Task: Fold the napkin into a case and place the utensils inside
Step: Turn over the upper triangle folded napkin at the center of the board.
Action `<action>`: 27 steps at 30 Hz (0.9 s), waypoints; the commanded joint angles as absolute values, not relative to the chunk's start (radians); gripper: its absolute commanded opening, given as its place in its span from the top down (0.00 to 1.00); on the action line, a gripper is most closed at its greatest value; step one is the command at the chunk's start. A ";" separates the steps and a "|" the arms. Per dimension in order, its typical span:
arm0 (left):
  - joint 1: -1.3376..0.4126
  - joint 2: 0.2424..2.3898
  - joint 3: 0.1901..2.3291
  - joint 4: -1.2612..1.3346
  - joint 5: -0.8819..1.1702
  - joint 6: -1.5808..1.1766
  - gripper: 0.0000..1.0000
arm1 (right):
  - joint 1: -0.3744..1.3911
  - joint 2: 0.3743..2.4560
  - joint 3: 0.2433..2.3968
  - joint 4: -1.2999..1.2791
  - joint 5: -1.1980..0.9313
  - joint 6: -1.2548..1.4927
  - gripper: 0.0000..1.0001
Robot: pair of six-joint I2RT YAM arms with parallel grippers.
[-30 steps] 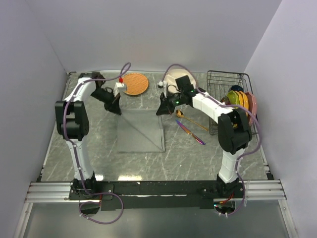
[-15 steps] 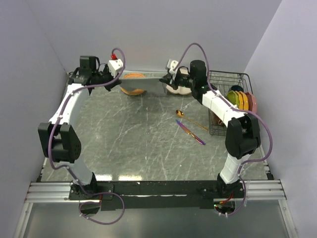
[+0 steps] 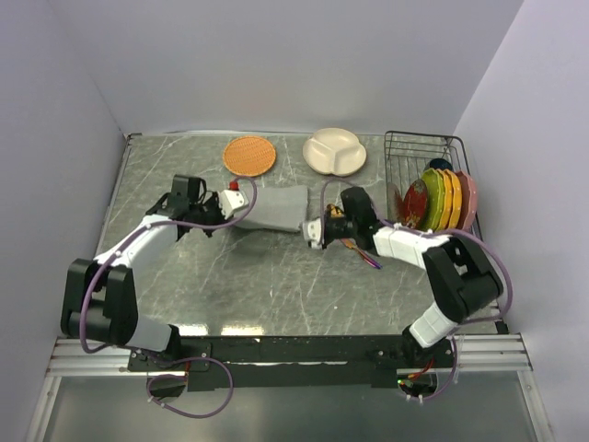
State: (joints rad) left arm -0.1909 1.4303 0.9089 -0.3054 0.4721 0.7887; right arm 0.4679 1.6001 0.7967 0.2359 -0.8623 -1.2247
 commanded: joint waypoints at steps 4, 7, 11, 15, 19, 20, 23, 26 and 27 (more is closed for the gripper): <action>-0.207 1.325 0.815 -0.408 0.428 0.905 0.99 | 0.548 1.493 0.723 0.086 -0.790 -1.496 1.00; -0.229 1.305 0.760 -0.422 0.413 0.943 0.99 | 0.586 1.493 0.700 0.043 -0.747 -1.539 1.00; -0.247 1.290 0.713 -0.451 0.403 0.983 0.99 | 0.629 1.496 0.692 0.006 -0.703 -1.551 1.00; -0.252 1.276 0.690 -0.495 0.407 1.009 0.98 | 0.675 1.499 0.681 -0.021 -0.658 -1.540 1.00; -0.264 1.259 0.663 -0.534 0.417 1.035 0.95 | 0.710 1.502 0.683 -0.072 -0.632 -1.537 1.00; -0.267 1.247 0.657 -0.537 0.419 1.038 0.95 | 0.715 1.500 0.680 -0.077 -0.627 -1.536 1.00; -0.282 1.224 0.643 -0.567 0.422 1.065 0.92 | 0.738 1.497 0.669 -0.094 -0.615 -1.540 1.00; -0.293 1.201 0.634 -0.624 0.433 1.098 0.85 | 0.753 1.497 0.670 -0.113 -0.607 -1.523 1.00; -0.295 1.195 0.629 -0.643 0.443 1.103 0.75 | 0.756 1.496 0.670 -0.120 -0.607 -1.520 1.00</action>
State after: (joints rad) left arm -0.2890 1.2415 0.6430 -0.5457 0.4301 1.0355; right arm 0.7429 1.5146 0.6827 -0.0360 -0.6331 -1.5166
